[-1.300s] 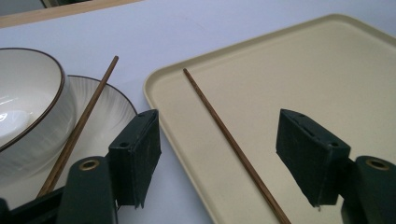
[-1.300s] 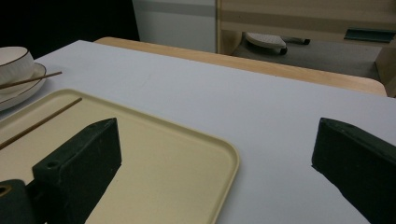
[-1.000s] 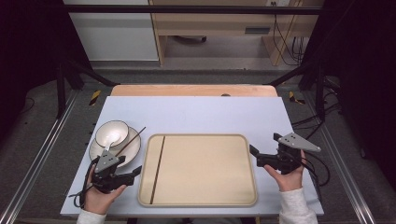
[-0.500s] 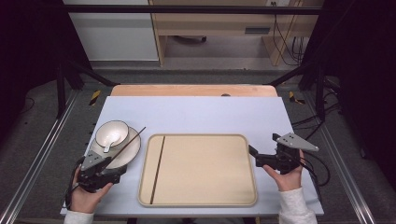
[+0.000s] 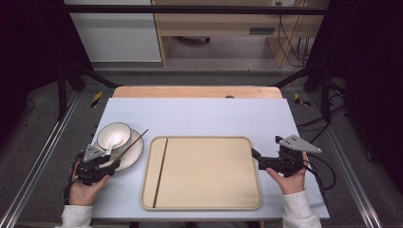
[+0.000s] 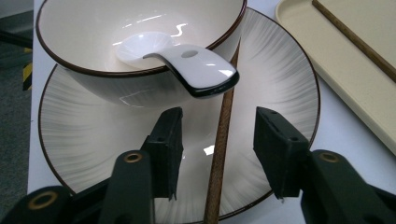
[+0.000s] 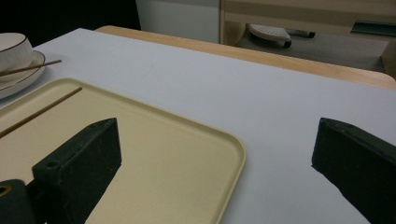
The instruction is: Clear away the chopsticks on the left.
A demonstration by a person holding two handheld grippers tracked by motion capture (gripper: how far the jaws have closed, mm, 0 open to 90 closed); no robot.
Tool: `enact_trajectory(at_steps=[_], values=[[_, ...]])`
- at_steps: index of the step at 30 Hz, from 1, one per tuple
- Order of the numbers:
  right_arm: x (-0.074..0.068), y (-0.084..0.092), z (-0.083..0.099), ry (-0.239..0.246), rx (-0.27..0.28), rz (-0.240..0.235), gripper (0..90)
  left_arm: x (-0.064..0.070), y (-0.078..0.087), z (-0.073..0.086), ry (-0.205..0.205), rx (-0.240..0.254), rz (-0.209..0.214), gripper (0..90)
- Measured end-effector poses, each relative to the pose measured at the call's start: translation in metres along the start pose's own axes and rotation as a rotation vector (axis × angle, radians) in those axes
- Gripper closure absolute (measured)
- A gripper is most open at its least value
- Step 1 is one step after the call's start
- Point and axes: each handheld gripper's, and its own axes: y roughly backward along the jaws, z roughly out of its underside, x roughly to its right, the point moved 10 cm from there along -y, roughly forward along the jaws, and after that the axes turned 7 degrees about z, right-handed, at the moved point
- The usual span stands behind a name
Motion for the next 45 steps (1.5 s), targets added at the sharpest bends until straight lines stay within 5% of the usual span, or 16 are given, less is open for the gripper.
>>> enact_trajectory(at_steps=[12,24,45], values=[[-0.001,-0.001,0.000,0.001,-0.002,-0.005,1.8,0.005,-0.006,0.003,-0.004,-0.040,0.032,80.0],[0.000,0.000,0.000,-0.002,0.002,-0.002,1.8,0.015,-0.007,0.001,-0.009,-0.048,0.047,84.0],[0.003,0.004,-0.002,-0.002,0.010,0.004,1.8,0.050,0.008,-0.019,0.031,0.060,0.023,84.1]])
